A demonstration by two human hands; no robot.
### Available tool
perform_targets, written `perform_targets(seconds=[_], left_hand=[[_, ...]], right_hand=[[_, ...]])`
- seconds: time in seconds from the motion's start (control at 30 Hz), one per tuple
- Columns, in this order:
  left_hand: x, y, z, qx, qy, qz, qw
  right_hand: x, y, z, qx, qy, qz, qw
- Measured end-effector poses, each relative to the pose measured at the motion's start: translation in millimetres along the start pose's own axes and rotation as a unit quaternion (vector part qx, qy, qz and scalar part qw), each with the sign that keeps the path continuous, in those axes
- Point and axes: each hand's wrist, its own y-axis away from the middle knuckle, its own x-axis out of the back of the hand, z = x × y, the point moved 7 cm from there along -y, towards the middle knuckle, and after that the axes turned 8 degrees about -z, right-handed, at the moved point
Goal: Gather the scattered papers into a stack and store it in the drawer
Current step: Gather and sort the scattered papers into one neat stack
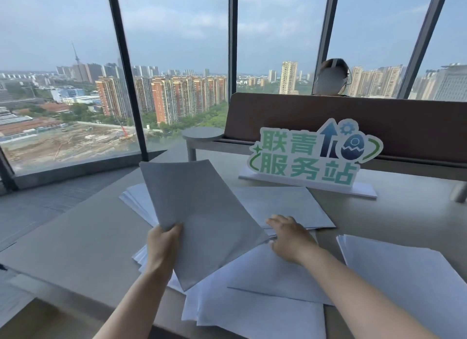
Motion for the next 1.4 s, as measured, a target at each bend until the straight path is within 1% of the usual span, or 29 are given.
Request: perform_targets(seconds=[0.17,0.33,0.4,0.53,0.63,0.77,0.9,1.03,1.23,1.3,1.4], left_hand=[[19,0,-10,0.022,0.007,0.006,1.0],[32,-3,-20,0.03,0.0,0.004,1.0],[34,-4,-22,0.037,-0.001,0.0,0.999],[36,-8,-28,0.045,0.013,0.0,0.999],[34,-9,-31,0.046,0.02,-0.005,0.999],[36,-11,-31,0.042,0.03,0.001,0.999],[37,-10,-29,0.038,0.035,0.004,0.999],[40,-9,-26,0.034,0.038,0.01,0.999],[42,-7,-19,0.03,0.042,0.016,0.999],[41,-7,-17,0.03,0.041,0.013,0.999],[37,-7,-17,0.031,0.036,0.01,0.999]], right_hand=[[7,-20,-11,0.006,0.142,-0.045,0.989],[3,-33,5,0.004,0.162,-0.126,0.979],[2,-35,8,0.012,0.171,-0.127,0.977],[-3,-46,5,0.015,0.207,-0.099,0.973],[-3,-53,3,0.025,0.236,-0.063,0.969],[-3,-55,3,0.028,0.249,-0.021,0.968],[4,-56,3,-0.007,0.251,0.006,0.968],[21,-52,1,-0.036,0.223,0.037,0.973],[45,-42,10,-0.072,0.137,0.125,0.98],[54,-36,6,-0.07,0.115,0.156,0.979],[65,-28,-13,-0.037,0.101,0.193,0.975]])
